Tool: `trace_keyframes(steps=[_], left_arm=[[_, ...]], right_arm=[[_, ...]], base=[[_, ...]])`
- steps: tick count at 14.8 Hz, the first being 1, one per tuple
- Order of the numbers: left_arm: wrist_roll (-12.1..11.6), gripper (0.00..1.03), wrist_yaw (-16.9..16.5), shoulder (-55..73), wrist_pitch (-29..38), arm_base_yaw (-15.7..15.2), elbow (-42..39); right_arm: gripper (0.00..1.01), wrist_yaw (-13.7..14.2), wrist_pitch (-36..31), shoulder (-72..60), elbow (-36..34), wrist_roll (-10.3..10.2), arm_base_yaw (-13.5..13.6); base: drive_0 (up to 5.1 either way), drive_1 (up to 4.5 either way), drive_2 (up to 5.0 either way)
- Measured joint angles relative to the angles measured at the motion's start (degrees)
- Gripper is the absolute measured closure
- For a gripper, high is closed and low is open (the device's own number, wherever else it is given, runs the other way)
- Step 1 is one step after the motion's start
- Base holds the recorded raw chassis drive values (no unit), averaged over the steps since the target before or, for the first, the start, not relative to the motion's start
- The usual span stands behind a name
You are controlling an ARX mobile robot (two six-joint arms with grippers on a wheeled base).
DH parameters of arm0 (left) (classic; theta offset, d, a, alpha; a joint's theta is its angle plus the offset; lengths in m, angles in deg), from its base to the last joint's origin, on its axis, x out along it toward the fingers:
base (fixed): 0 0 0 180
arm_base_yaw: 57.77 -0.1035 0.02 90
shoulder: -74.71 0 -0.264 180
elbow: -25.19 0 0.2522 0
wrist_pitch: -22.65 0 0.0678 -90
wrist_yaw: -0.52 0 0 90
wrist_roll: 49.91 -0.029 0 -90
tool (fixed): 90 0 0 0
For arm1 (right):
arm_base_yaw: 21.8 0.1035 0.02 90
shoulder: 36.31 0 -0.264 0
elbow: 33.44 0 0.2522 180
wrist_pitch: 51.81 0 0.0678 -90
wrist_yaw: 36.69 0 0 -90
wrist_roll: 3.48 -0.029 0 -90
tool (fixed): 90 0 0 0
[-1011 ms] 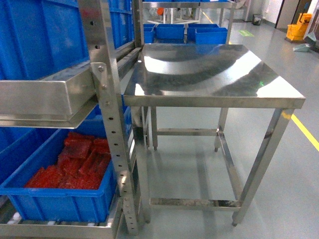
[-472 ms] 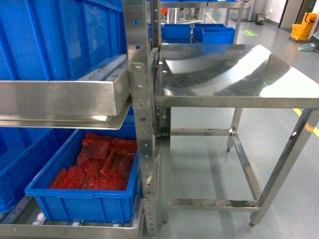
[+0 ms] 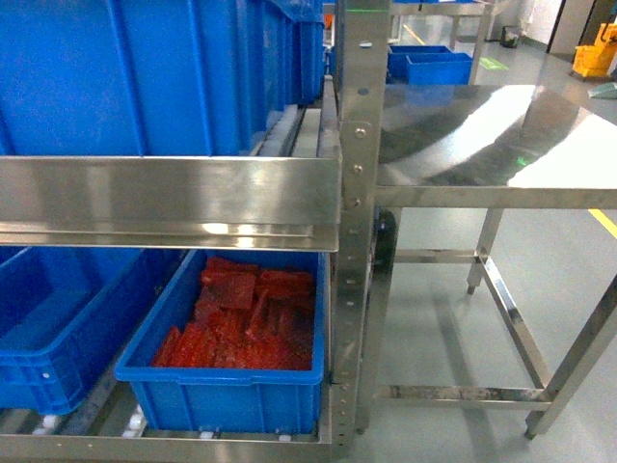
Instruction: Sort blue parts and orange caps into right shelf containers
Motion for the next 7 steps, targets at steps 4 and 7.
trace_keyframes(steps=[4, 7], left_arm=[[0.0, 0.60, 0.0, 0.0, 0.0, 0.0, 0.0], [0.0, 0.60, 0.1, 0.0, 0.0, 0.0, 0.0]], right_arm=[[0.57, 0.0, -0.1, 0.0, 0.0, 0.0, 0.0], [0.57, 0.0, -0.1, 0.0, 0.0, 0.0, 0.0]], base=[[-4.9, 2.39, 2.4], [-4.9, 2.44, 2.4]])
